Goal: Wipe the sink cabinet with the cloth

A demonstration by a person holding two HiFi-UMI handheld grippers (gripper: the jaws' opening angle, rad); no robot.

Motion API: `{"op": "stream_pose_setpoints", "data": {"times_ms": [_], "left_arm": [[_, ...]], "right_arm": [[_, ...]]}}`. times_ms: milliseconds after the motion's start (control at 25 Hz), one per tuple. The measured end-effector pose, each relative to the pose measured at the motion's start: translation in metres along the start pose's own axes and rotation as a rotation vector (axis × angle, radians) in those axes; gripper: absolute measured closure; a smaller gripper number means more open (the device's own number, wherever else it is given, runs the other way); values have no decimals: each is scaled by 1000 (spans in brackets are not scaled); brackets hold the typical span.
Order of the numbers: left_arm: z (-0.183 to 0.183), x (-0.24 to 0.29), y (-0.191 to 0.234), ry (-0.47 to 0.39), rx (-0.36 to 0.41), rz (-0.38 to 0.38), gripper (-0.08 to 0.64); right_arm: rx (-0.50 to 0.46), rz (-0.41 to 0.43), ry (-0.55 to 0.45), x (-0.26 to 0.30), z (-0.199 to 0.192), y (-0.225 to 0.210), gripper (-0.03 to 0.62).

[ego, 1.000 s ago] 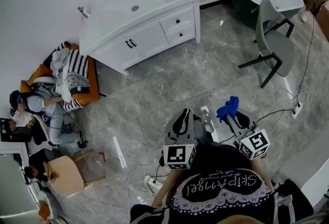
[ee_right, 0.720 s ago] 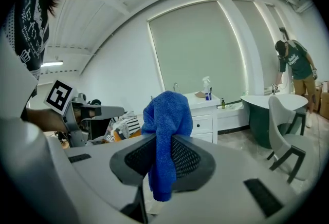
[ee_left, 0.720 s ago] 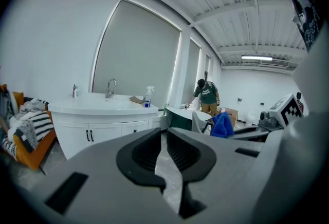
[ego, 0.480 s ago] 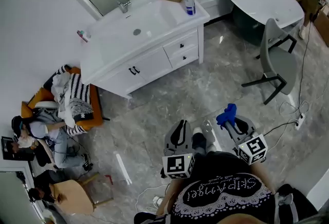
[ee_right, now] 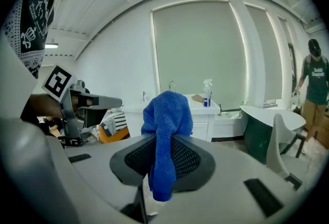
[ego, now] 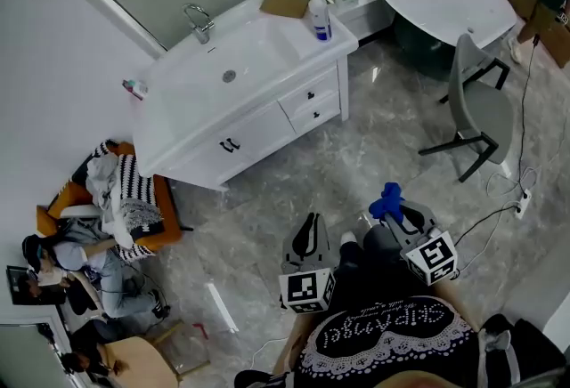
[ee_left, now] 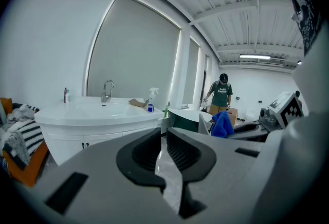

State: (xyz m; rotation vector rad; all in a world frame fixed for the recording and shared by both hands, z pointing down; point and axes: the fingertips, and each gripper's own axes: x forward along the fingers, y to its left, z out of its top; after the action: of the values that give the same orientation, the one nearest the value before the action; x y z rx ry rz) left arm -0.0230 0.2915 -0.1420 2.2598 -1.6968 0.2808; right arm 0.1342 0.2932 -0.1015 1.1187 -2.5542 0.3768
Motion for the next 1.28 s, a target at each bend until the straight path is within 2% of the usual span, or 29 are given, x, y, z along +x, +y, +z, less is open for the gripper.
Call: {"op": "stream_pose_setpoints", "data": {"times_ms": [320, 560, 720, 880, 1040, 1280], "left_arm": [[3, 44, 8, 53, -36, 51, 522], [35, 98, 10, -7, -62, 146, 522], [51, 133, -1, -45, -67, 170, 522], [58, 152, -10, -46, -31, 182, 522], [59, 160, -12, -21, 0, 204, 522], [66, 166, -2, -25, 0, 236, 522]], "right_arm": [[17, 50, 50, 36, 5, -42, 512], [-16, 120, 46, 78, 34, -105, 512], [-47, 187, 43, 98, 54, -142, 511], [34, 233, 30, 106, 57, -169, 512], [134, 231, 51, 110, 46, -193, 512], [138, 252, 33, 121, 54, -201, 512]]}}
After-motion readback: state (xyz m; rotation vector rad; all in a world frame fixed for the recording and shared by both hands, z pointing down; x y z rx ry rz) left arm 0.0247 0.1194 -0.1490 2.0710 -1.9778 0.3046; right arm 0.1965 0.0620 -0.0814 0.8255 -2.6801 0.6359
